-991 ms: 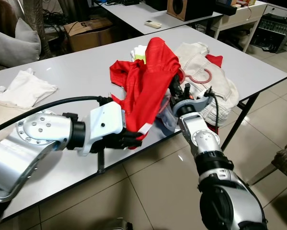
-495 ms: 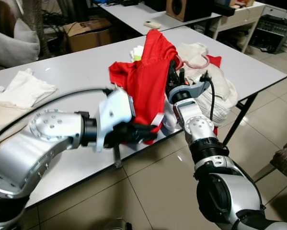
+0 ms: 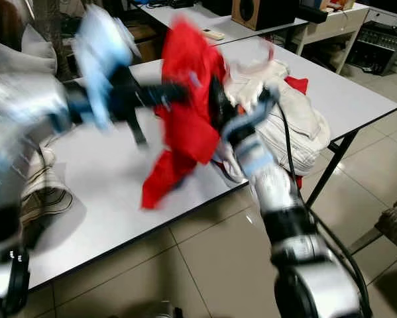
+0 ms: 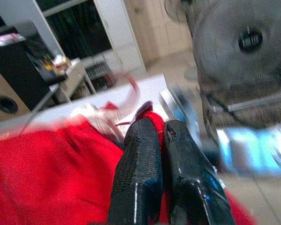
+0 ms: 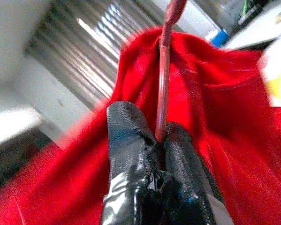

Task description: Hang hanger

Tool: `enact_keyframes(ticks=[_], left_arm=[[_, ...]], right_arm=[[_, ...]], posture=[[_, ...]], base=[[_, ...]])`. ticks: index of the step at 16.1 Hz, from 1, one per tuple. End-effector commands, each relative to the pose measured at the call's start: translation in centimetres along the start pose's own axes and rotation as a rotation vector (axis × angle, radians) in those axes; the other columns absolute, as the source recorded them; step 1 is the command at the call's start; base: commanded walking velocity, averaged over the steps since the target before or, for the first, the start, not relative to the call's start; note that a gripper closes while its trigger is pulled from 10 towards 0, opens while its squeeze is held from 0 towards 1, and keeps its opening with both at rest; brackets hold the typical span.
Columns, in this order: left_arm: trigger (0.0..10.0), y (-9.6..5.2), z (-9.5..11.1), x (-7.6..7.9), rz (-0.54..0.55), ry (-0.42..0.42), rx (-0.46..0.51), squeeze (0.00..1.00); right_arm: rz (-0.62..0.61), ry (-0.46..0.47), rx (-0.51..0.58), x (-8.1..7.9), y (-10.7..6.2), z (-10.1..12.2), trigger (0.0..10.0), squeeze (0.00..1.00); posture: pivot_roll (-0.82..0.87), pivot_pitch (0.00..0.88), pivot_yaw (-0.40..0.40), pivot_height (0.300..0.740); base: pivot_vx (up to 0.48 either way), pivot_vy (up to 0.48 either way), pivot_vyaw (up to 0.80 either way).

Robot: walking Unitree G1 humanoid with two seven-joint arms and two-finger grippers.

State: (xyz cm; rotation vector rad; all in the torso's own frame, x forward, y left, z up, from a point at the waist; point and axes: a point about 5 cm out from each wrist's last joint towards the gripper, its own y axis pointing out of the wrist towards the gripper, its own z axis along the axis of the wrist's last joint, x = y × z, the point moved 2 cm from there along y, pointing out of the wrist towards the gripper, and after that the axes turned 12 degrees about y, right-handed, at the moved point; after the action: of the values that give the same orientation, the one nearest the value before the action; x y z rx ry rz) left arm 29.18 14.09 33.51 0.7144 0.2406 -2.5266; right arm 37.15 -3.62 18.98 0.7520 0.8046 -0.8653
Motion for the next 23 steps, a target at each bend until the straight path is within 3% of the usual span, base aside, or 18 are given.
enact_keyframes(ticks=[1, 3, 5, 6, 7, 8, 9, 10, 11, 12, 14, 15, 16, 19, 20, 21, 22, 23], left_arm=[[0.0, -0.3, 2.4, -1.2, 0.037, 0.018, 0.113, 0.00], [0.0, -0.4, 3.3, -1.6, 0.049, 0.006, 0.169, 0.00], [0.0, -0.9, 5.4, -2.9, 0.092, -0.038, 0.293, 0.00], [0.0, -0.8, 5.3, -2.8, 0.078, -0.045, 0.288, 0.00], [0.2, -0.5, 4.6, -1.8, 0.012, -0.029, 0.224, 0.00], [1.9, -0.2, 3.3, -0.5, -0.054, -0.022, 0.138, 0.00], [2.4, 0.1, 1.6, -0.1, -0.033, 0.000, 0.050, 0.00], [1.2, 0.2, 1.4, -0.9, 0.032, -0.002, 0.043, 0.00], [1.5, 0.2, 1.8, -2.5, 0.130, 0.018, 0.058, 0.00], [0.0, -0.1, 2.8, -4.7, 0.263, 0.041, 0.091, 0.00], [0.0, -0.8, 4.5, -6.7, 0.377, 0.085, 0.159, 0.00], [0.0, -0.9, 5.8, -6.7, 0.366, 0.080, 0.220, 0.00], [0.0, -0.8, 5.7, -6.4, 0.339, 0.086, 0.200, 0.00], [0.0, -0.6, 2.6, -3.7, 0.146, 0.075, 0.010, 0.00], [0.5, -0.8, 1.8, -3.3, 0.122, 0.051, -0.036, 0.00], [2.2, -0.8, 1.1, -2.5, 0.076, 0.000, -0.078, 0.00], [3.2, -0.7, 0.3, -1.9, 0.063, -0.046, -0.134, 0.00], [3.6, -0.4, 0.3, -2.0, 0.080, -0.069, -0.134, 0.00]], right_arm=[[0.001, 0.019, -0.083, -1.0, -0.3, -3.7, 10.0, 0.00], [-0.011, 0.026, -0.079, -0.8, -0.6, -3.5, 10.0, 0.00], [-0.020, -0.023, -0.110, -0.5, -1.3, -3.3, 10.0, 0.00], [-0.018, -0.027, -0.113, -0.5, -1.3, -3.3, 10.0, 0.00], [-0.014, -0.031, -0.114, -0.6, -1.4, -3.3, 10.0, 0.00], [-0.010, -0.030, -0.113, -0.7, -1.4, -3.2, 10.0, 0.00], [0.012, -0.017, -0.128, -1.1, -1.3, -3.1, 10.0, 0.00], [0.030, -0.024, -0.157, -1.4, -1.4, -3.3, 10.0, 0.00], [0.042, -0.044, -0.237, -1.5, -1.7, -4.1, 10.0, 0.00], [0.039, -0.114, -0.345, -1.3, -2.3, -5.4, 10.0, 0.00], [-0.086, -0.179, -0.402, 0.3, -3.0, -6.1, 10.0, 0.00], [-0.126, -0.169, -0.401, 0.6, -3.3, -5.9, 10.0, 0.00], [-0.119, -0.174, -0.397, 0.4, -3.3, -5.6, 10.0, 0.00], [-0.126, -0.193, -0.322, -0.2, -3.3, -3.6, 10.0, 0.00], [-0.136, -0.204, -0.325, 0.0, -3.4, -3.3, 10.0, 0.00], [-0.128, -0.224, -0.335, 0.0, -3.6, -3.1, 10.0, 0.00], [-0.130, -0.227, -0.334, -0.1, -3.5, -2.9, 10.0, 0.00], [-0.115, -0.196, -0.318, -0.3, -3.4, -2.8, 10.0, 0.00]], posture=[[0.13, 0.000, 0.067, 0.719], [0.12, 0.000, 0.069, 0.719], [0.11, 0.000, 0.075, 0.719], [0.11, 0.000, 0.076, 0.719], [0.11, 0.000, 0.077, 0.719], [0.11, 0.000, 0.081, 0.719], [0.10, 0.000, 0.081, 0.719], [0.10, 0.000, 0.081, 0.719], [0.10, 0.000, 0.081, 0.719], [0.10, 0.000, 0.080, 0.719], [0.09, 0.000, 0.081, 0.719], [0.09, 0.000, 0.080, 0.719], [0.09, 0.000, 0.080, 0.719], [0.08, 0.000, 0.075, 0.719], [0.07, 0.000, 0.073, 0.719], [0.07, 0.000, 0.073, 0.719], [0.06, 0.000, 0.078, 0.719], [0.06, 0.000, 0.080, 0.719]], base=[[0.000, 0.000, 0.00], [0.000, 0.000, 0.00], [0.000, 0.000, 0.00], [0.000, 0.000, 0.00], [0.000, 0.000, 0.00], [0.000, 0.000, 0.00], [0.000, 0.000, 0.00], [0.000, 0.000, 0.00], [0.000, 0.000, 0.00], [0.000, 0.000, 0.00], [0.000, 0.000, 0.00], [0.000, 0.000, 0.00], [0.000, 0.000, 0.00], [0.000, 0.000, 0.00], [0.000, 0.000, 0.00], [0.000, 0.000, 0.00], [0.000, 0.000, 0.00], [0.000, 0.000, 0.00]])
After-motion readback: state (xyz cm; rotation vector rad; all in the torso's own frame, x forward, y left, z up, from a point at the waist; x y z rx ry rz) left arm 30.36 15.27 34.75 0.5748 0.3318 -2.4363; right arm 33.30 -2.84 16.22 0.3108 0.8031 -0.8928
